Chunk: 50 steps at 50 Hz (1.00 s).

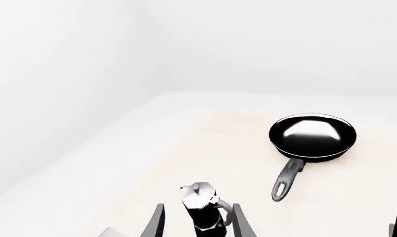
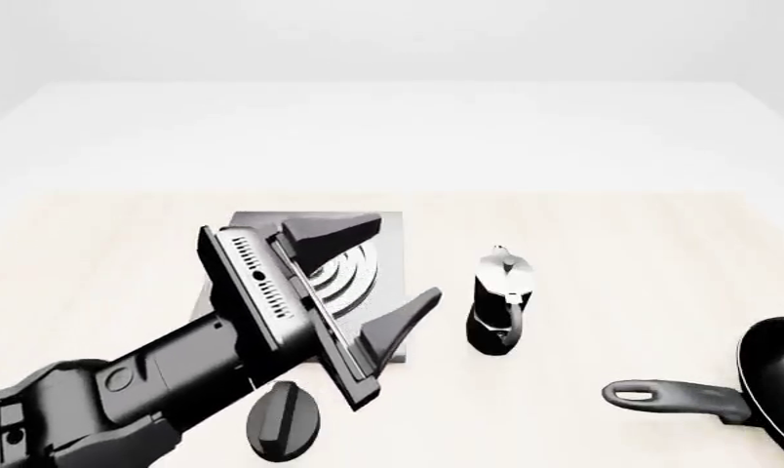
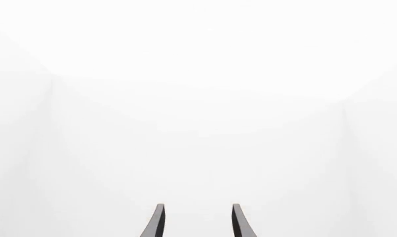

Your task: Put the frying pan on the stove.

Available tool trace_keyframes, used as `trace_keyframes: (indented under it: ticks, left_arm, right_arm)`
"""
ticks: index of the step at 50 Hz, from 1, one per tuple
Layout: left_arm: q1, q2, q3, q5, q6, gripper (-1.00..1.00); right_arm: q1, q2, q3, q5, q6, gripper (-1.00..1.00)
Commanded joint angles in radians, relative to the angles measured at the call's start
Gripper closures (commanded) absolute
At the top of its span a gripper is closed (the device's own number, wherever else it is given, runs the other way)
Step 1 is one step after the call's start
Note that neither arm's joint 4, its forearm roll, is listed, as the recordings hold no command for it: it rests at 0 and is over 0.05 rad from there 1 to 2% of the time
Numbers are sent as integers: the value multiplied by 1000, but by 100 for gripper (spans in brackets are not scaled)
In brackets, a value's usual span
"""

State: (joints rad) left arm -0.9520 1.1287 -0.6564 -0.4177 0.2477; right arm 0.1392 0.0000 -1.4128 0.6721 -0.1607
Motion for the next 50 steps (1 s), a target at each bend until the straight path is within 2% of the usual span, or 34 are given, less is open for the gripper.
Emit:
trace_keyframes:
  ticks: [1,28,50]
  left_arm:
    - [-59,86,-55,-5,4,-100]
    - [-156,223,-185,33,25,-100]
    - [-212,334,-295,71,26,-100]
  right_arm:
    - [-1,0,-20,15,2,-100]
    - [7,0,29,-29,13,-100]
    - [19,0,-20,5,25,-100]
